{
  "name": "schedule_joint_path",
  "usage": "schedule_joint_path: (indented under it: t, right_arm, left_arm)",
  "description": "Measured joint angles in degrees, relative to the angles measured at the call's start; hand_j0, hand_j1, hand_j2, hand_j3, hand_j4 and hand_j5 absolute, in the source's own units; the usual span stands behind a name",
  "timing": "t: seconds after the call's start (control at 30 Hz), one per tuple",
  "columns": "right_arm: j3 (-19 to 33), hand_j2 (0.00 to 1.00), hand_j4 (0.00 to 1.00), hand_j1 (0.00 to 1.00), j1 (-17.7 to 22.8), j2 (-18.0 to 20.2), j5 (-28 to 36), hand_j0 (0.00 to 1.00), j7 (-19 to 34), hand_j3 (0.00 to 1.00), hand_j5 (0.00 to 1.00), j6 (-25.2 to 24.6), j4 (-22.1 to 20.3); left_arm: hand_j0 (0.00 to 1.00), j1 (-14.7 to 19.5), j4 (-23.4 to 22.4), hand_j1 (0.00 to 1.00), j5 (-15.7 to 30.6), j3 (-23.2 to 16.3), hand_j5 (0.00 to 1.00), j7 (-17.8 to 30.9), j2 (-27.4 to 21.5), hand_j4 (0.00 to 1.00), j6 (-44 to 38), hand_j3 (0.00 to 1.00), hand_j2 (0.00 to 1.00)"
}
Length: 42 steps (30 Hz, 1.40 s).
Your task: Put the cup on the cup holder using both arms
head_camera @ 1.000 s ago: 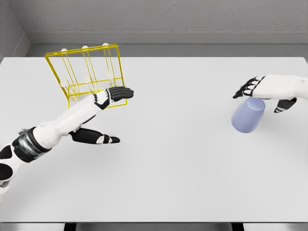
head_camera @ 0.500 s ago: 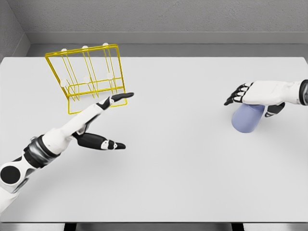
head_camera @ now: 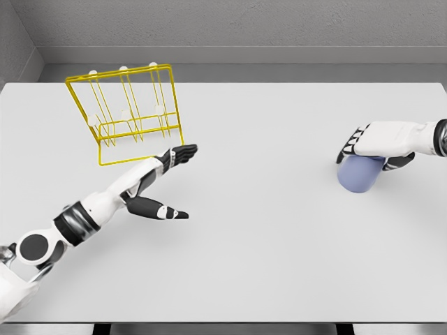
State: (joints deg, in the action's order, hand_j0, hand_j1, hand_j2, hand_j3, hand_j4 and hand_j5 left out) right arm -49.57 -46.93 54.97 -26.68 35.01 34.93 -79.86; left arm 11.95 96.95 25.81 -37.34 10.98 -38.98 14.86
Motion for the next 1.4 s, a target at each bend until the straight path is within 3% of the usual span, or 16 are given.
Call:
schedule_joint_path:
  t: [0.23, 0.37, 0.53, 0.87, 1.1, 1.4]
  right_arm:
    - [0.2, 0.6, 0.6, 0.6, 0.0, 0.1, -0.1, 0.6, 0.0, 0.6, 0.6, 0.2, 0.0]
    - [0.5, 0.56, 0.56, 0.56, -0.1, 0.3, 0.1, 0.56, 0.0, 0.56, 0.56, 0.2, -0.2]
    - [2.0, 0.53, 0.53, 0.53, -0.3, 1.7, 0.4, 0.53, 0.0, 0.53, 0.53, 0.2, -3.4]
    - [3.6, 0.53, 0.53, 0.53, -0.1, 5.2, 0.7, 0.53, 0.2, 0.53, 0.53, 0.2, -18.9]
    - [3.2, 0.53, 0.53, 0.53, -0.8, 2.1, 1.7, 0.53, 0.1, 0.53, 0.53, 0.2, -21.2]
    - [2.6, 0.53, 0.53, 0.53, -2.0, -5.4, 1.7, 0.53, 0.1, 0.53, 0.53, 0.3, -21.4]
  left_arm:
    - [1.0, 1.4, -3.7, 1.0, 4.6, -1.3, 1.0, 0.0, 1.6, 1.0, -1.3, 1.0, 1.0]
    - [1.0, 1.9, -5.7, 1.0, 5.2, -1.8, 1.0, 0.0, 3.6, 1.0, -2.2, 1.0, 1.0]
    - [1.0, 2.3, -7.0, 1.0, 5.1, -2.5, 1.0, 0.0, 5.3, 1.0, -2.8, 1.0, 1.0]
    - [1.0, 2.5, -9.3, 1.0, 5.0, -3.0, 1.0, 0.0, 5.7, 1.0, -3.0, 1.0, 1.0]
    - [1.0, 2.5, -10.4, 1.0, 5.2, -3.0, 1.0, 0.0, 5.7, 1.0, -3.0, 1.0, 1.0]
    - [1.0, 2.9, -10.6, 1.0, 5.3, -3.0, 1.0, 0.0, 5.7, 1.0, -3.0, 1.0, 1.0]
